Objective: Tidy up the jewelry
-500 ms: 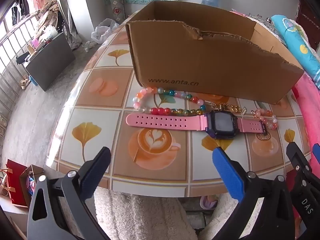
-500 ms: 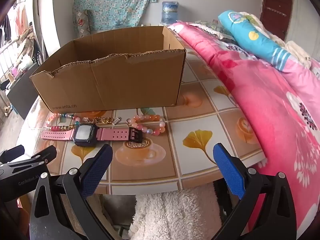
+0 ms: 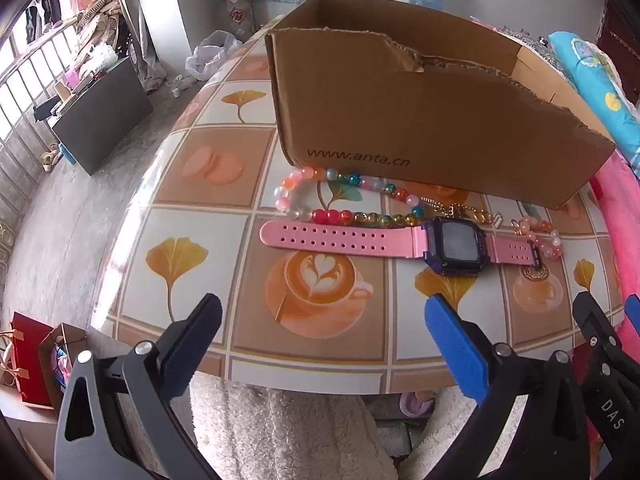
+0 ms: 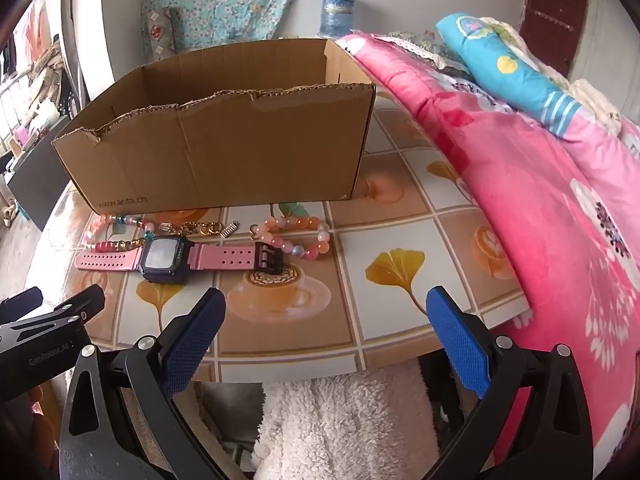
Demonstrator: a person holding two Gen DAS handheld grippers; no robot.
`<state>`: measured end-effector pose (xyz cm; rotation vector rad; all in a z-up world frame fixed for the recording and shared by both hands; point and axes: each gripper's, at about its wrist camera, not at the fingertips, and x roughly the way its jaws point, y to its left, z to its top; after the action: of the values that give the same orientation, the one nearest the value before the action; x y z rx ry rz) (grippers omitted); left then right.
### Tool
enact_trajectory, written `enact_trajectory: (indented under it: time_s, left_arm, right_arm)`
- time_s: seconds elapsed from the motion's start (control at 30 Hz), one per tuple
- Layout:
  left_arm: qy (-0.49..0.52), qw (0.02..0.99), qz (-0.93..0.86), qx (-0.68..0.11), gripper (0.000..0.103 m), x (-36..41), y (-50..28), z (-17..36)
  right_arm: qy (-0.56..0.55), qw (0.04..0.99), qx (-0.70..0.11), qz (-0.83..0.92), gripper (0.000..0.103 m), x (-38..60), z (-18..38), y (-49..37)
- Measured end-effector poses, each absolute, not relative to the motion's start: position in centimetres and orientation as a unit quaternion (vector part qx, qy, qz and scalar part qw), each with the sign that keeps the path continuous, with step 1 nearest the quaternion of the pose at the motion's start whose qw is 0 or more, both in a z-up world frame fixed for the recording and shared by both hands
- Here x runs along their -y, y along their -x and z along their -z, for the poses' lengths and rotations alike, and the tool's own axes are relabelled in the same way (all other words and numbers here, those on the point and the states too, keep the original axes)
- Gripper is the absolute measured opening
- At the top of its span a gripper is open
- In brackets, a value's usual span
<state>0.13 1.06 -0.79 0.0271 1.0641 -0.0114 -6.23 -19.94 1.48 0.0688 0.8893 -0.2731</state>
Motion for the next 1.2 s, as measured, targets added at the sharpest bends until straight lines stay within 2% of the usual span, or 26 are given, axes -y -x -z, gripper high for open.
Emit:
enact_trajectory:
  time_s: [1.2]
  left_arm:
    - [-0.023,0.867,-0.006,-0.497,0.099,-0.8,0.0,-0.4]
  right_arm:
    - [-0.033,0.891,-0.437,0.119,0.097,19.5,-1.9,5.9]
